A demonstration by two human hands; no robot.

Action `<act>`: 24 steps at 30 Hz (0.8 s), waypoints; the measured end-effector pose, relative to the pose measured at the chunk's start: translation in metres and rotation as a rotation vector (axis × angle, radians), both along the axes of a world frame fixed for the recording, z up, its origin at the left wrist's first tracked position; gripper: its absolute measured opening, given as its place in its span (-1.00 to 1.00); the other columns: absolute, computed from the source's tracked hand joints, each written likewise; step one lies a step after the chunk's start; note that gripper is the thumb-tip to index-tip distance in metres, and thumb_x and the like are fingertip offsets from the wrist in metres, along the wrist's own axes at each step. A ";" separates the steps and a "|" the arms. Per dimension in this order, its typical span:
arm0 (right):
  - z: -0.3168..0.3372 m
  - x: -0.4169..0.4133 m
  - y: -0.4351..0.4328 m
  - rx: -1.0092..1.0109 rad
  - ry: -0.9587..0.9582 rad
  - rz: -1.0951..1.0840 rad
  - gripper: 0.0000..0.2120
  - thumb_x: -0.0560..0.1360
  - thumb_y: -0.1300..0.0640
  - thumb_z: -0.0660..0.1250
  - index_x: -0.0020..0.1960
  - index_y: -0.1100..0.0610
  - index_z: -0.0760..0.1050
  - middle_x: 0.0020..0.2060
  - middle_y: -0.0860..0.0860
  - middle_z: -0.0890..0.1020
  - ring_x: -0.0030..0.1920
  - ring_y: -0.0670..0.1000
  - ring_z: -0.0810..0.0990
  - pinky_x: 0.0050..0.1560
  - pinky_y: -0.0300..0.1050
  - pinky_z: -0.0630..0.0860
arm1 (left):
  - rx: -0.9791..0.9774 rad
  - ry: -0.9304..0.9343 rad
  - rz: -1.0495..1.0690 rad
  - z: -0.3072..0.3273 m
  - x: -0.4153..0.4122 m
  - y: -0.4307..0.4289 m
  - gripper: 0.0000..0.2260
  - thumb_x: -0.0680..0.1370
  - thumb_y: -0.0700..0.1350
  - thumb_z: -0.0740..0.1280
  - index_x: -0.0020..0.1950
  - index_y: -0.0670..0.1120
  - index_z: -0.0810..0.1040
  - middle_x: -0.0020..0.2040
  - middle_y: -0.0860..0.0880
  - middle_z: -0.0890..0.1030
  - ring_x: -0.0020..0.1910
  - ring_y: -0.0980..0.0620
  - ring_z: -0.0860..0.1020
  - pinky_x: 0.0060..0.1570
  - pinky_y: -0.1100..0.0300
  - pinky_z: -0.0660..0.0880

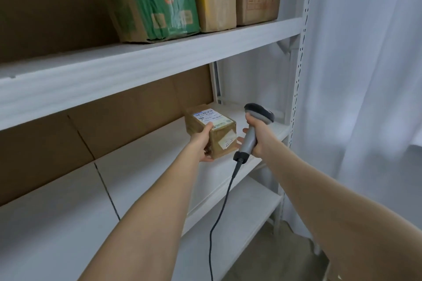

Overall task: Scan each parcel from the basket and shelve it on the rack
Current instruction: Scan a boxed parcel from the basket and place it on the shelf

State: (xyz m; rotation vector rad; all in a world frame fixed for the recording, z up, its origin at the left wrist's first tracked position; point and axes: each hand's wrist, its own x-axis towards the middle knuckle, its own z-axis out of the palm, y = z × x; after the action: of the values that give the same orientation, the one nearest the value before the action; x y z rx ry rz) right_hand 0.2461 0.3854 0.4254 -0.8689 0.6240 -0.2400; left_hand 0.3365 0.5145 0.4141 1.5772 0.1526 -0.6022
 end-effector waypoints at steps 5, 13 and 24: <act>-0.013 0.050 -0.038 0.052 0.002 0.001 -0.44 0.48 -0.06 0.44 0.38 0.12 0.37 0.24 0.15 0.53 0.12 0.21 0.58 0.03 0.16 0.59 | -0.004 0.026 0.058 -0.016 0.057 -0.031 -0.62 0.51 0.22 0.31 0.13 -0.05 0.42 -0.12 -0.09 0.59 -0.14 -0.12 0.57 -0.13 -0.08 0.53; -0.043 0.142 -0.103 0.048 0.049 0.058 -0.46 0.48 -0.04 0.45 0.36 0.15 0.39 0.18 0.17 0.55 0.03 0.18 0.62 0.06 0.14 0.61 | 0.018 0.076 0.094 -0.045 0.147 -0.100 -0.56 0.53 0.24 0.27 0.22 -0.06 0.42 0.02 -0.12 0.58 -0.02 -0.17 0.54 0.06 -0.20 0.50; -0.057 0.208 -0.151 0.079 0.091 0.107 -0.46 0.49 0.01 0.45 0.36 0.21 0.39 0.18 0.19 0.55 0.09 0.20 0.61 -0.16 0.06 0.61 | 0.960 -0.759 -0.135 -0.070 0.216 -0.143 -0.22 0.46 0.23 0.36 0.54 0.20 -0.03 0.44 -0.13 0.16 0.29 -0.17 0.40 0.14 -0.03 0.47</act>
State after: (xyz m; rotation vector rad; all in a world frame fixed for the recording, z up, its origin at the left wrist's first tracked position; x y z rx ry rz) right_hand 0.4546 0.2340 0.3683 -0.8375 0.6653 -0.0789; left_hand 0.5522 0.3711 0.3440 2.6542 -0.2873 0.0527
